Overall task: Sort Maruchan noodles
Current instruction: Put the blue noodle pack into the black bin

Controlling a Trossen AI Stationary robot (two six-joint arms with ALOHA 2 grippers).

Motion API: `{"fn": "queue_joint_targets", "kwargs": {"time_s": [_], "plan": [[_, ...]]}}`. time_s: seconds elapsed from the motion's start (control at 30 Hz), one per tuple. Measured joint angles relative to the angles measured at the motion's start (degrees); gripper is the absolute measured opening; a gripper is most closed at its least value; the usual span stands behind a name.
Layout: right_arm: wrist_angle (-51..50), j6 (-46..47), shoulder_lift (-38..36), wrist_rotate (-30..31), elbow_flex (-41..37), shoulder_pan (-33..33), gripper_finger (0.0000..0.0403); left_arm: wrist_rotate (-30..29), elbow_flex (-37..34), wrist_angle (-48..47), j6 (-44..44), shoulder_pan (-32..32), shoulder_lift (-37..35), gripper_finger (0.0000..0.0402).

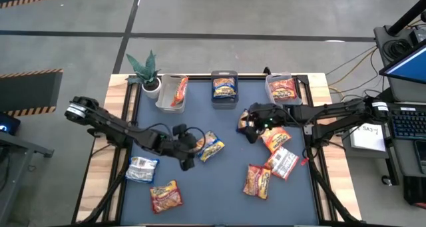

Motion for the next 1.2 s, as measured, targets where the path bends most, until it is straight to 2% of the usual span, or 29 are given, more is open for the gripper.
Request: {"fn": "queue_joint_targets", "kwargs": {"time_s": [0.23, 0.47, 0.7, 0.9, 1.1, 1.2], "plan": [[6.89, 1.39, 2.38, -0.88, 0.0, 2.44, 0.0327, 0.07, -2.58, 5.78, -0.26, -1.39, -0.08, 0.0166], [15.26, 3.78, 9.52, -7.33, 0.42, 2.48, 0.0327, 0.03, -3.12, 6.11, -0.25, -1.74, -0.08, 0.0136], [13.82, 4.37, 16.75, -9.18, 5.22, 2.48, 0.0327, -0.01, -5.41, 10.89, -0.24, -1.72, -0.08, 0.0085], [5.55, 4.39, 22.57, -9.12, 10.53, 2.31, 0.0327, 0.0, -8.54, 13.97, -1.89, -1.72, -0.08, 0.0043], [4.04, 4.31, 27.07, -9.08, 13.81, 1.88, 0.0327, 0.06, -13.19, 27.04, -2.11, -1.72, 1.8, 0.002], [4.24, 4.17, 28.56, -9.08, 14.67, 1.28, 0.0327, 1.51, -14.45, 29.54, -2.62, -1.72, 3.32, 0.0008]]}}
